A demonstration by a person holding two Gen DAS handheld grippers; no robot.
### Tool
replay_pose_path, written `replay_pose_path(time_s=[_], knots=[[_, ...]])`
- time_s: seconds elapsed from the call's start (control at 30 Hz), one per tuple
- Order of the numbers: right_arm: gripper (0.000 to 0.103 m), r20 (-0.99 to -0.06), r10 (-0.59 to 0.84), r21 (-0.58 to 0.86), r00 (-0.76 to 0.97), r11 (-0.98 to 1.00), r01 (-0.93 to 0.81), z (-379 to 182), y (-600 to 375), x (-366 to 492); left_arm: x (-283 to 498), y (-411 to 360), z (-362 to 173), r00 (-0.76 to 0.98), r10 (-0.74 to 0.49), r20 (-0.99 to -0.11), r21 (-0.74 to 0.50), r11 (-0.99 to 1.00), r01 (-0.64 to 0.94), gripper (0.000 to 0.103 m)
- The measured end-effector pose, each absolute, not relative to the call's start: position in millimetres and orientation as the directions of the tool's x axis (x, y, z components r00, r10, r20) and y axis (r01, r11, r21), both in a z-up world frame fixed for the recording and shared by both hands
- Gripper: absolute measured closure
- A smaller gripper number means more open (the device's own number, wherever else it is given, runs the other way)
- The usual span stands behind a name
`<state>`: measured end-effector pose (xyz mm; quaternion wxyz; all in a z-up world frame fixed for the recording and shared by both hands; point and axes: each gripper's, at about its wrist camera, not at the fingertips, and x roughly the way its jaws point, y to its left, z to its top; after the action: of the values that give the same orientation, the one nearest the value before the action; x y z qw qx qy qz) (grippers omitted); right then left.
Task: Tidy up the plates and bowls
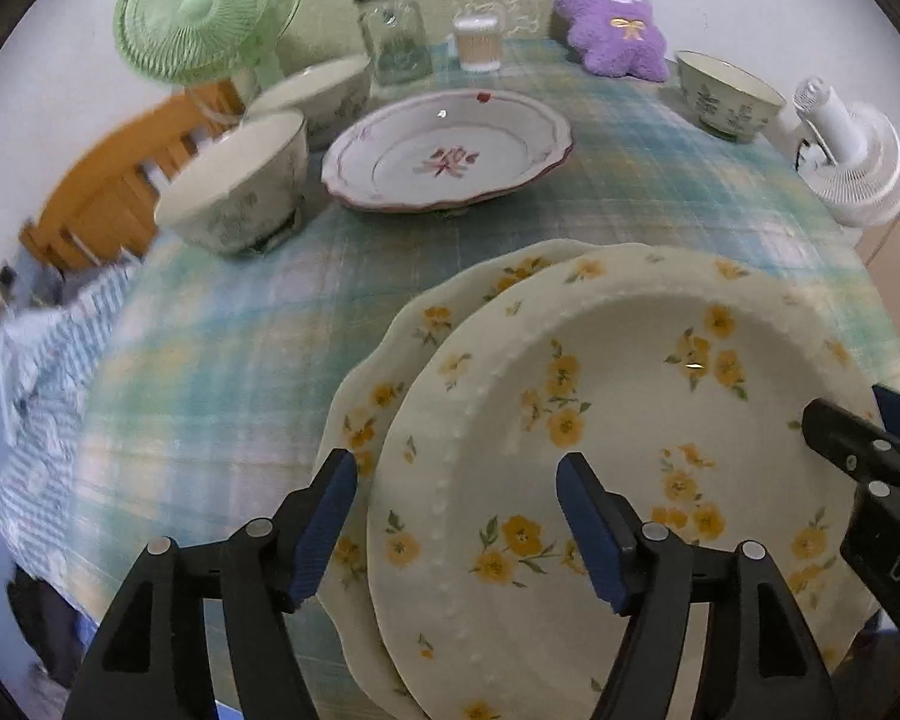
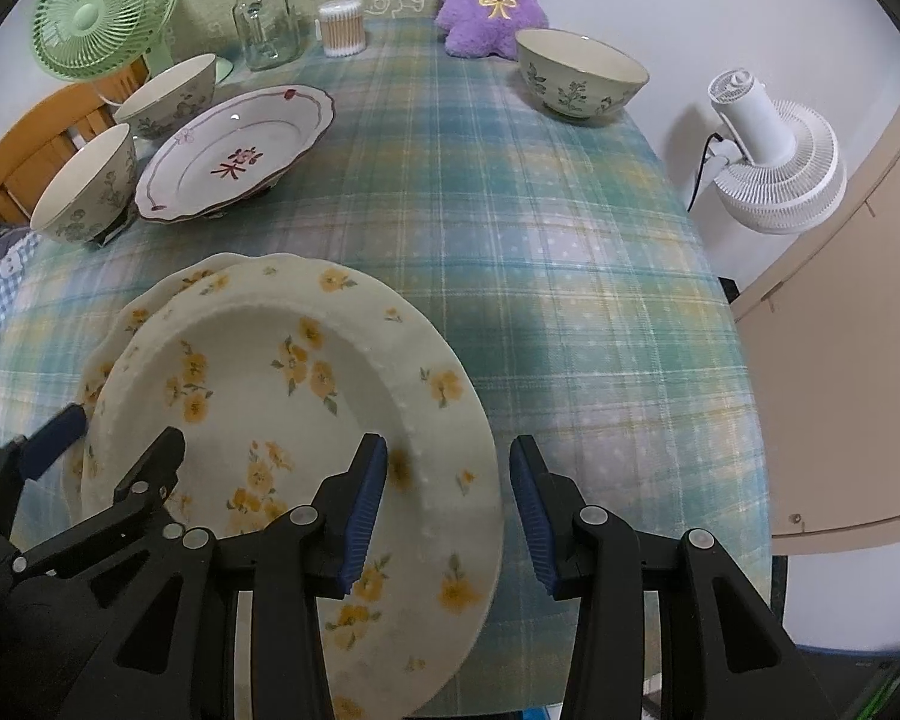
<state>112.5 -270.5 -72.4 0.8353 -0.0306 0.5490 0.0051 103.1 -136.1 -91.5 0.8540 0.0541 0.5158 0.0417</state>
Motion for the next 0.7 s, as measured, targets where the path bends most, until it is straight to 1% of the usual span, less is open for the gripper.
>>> replay_pose_path(time_s=[0.1,0.13,0.17,0.3,0.7], knots=[[0.057,-0.917,-0.026,-0.048,0.399,0.998,-0.046,-70.0,-270.4,108.7,102.3,-136.1,-91.1,0.460,0.108,-0.881,0.115,0.993,-0.013,0.031],[0.064,-0.916,-0.025,-0.048,0.401,0.998,-0.049,-69.2,-269.7,107.8,102.3,-134.5,-90.7,0.459,0.104,-0.882,0.109,0.994,-0.016,0.031],[0.067,-0.915,-0.033,-0.058,0.403,0.997,-0.050,-69.1,-268.8,107.5,101.9,-131.1,-89.5,0.460,0.098,-0.883,0.096,0.995,-0.028,0.031],[0.069,-0.915,-0.050,-0.077,0.401,0.996,-0.053,-72.8,-264.7,109.4,99.9,-121.8,-84.5,0.460,0.072,-0.885,0.057,0.997,-0.046,0.031],[0.068,-0.915,-0.054,-0.084,0.399,0.995,-0.057,-80.5,-247.4,120.7,92.3,-108.9,-74.6,0.478,0.028,-0.878,0.014,0.999,-0.032,0.029]])
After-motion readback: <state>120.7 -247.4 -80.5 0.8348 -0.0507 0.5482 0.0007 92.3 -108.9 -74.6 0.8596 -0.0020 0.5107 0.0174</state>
